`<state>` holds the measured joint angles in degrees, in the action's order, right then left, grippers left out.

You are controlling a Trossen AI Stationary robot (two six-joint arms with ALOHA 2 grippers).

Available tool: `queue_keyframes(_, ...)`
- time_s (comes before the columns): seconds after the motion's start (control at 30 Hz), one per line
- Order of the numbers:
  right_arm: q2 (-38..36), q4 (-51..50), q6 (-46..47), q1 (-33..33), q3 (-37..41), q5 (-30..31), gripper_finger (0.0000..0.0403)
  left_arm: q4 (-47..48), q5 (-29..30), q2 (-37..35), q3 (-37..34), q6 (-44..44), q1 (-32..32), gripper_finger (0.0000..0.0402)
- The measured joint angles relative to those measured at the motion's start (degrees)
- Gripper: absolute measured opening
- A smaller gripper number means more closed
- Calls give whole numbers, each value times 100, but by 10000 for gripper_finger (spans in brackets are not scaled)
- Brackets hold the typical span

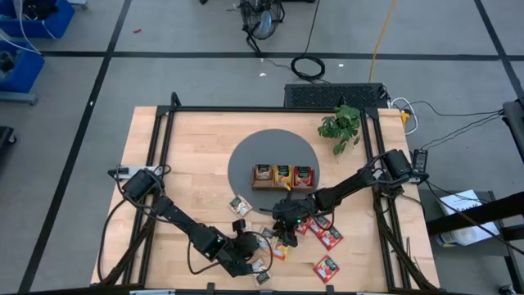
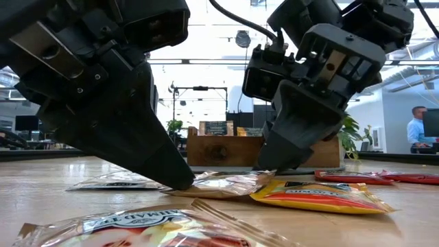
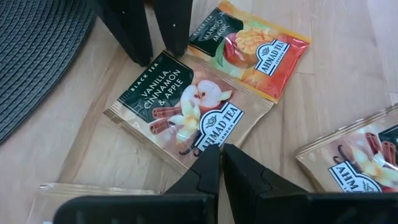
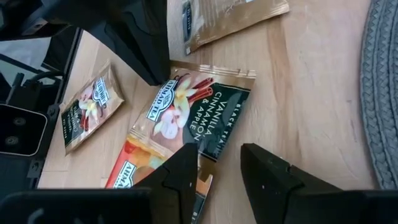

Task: Pick & Place Tea
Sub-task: Put the brown tea bag into the left section of the wooden organizer

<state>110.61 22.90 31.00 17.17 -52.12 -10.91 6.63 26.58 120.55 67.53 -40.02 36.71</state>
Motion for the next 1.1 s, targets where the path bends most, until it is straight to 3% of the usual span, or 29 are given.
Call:
queue_keyframes(0.47, 349, 496, -223, 107, -13, -238, 108, -140, -54, 6, -9, 71, -64, 26)
queue_keyframes(0.6, 345, 456, -452, 109, -11, -252, 79, -142, -28, 7, -9, 73, -64, 26)
queue_keyframes(0.77, 334, 611, -657, 111, 0, -267, 12, -146, 11, 7, -7, 97, -57, 26)
queue_keyframes(1.1, 310, 796, -877, 122, 13, -303, 3, 330, 126, -424, -39, 158, 112, 26)
